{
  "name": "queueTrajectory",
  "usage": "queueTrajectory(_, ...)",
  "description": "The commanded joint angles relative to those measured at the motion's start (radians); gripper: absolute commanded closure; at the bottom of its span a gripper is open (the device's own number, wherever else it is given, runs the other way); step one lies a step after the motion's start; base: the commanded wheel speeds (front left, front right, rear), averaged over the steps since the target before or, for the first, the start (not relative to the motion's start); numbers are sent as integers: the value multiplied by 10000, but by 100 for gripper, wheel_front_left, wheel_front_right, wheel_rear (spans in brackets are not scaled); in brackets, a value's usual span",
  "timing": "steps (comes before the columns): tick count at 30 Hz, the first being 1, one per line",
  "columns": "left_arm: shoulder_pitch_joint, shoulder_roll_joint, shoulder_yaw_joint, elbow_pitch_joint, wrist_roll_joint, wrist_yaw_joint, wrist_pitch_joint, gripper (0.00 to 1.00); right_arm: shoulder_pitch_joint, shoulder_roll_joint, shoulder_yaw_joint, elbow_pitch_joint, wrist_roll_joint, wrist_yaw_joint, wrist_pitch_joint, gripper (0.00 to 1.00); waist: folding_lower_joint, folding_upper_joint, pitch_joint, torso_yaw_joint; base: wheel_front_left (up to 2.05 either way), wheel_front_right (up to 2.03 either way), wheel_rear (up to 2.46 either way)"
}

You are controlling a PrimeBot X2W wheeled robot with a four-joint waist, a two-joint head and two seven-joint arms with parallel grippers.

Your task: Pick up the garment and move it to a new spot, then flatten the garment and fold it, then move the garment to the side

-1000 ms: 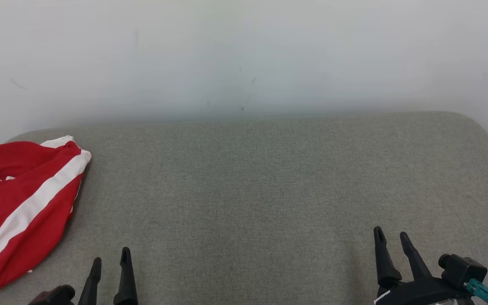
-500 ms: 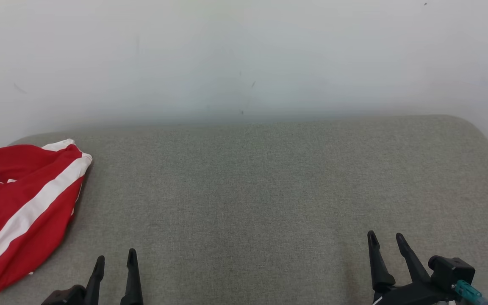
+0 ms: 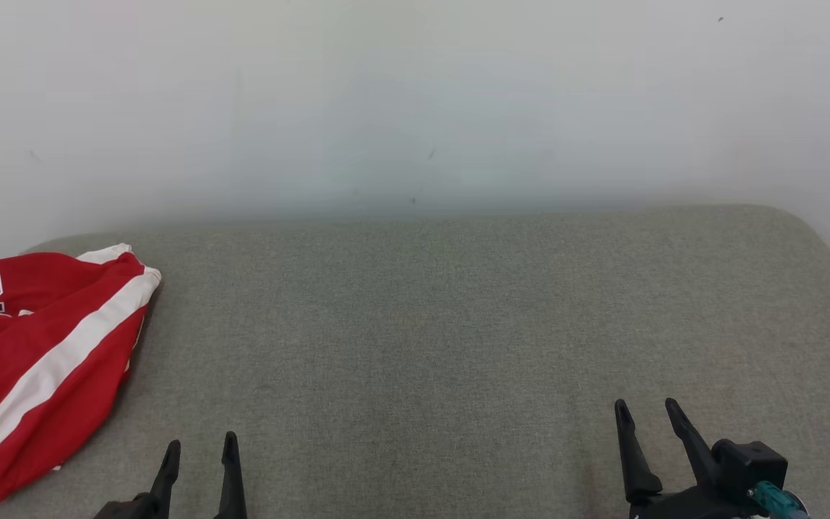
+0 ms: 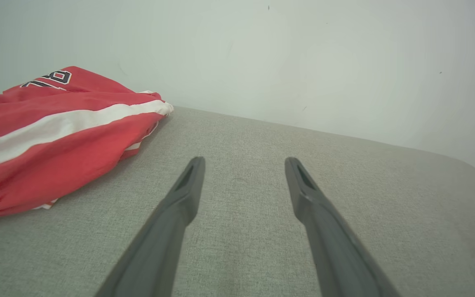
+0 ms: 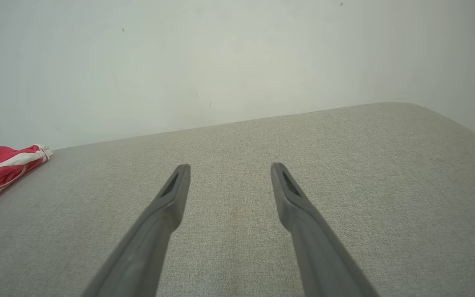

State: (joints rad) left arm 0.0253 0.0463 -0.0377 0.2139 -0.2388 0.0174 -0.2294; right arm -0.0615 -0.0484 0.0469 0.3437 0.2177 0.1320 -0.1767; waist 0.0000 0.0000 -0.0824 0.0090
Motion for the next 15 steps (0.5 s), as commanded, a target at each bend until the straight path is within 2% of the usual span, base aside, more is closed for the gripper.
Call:
queueTrajectory(1, 100, 57, 11, -5, 265, 29, -116, 0, 75, -29, 48, 0, -275, -21, -82, 0, 0, 0, -20, 2, 0, 0, 0)
queueTrajectory(15, 212, 65, -49, 7, 1171, 78, -345, 0, 119, -31, 161, 32, -1115, -24, -291, 0, 0, 0, -94, 7, 0, 0, 0)
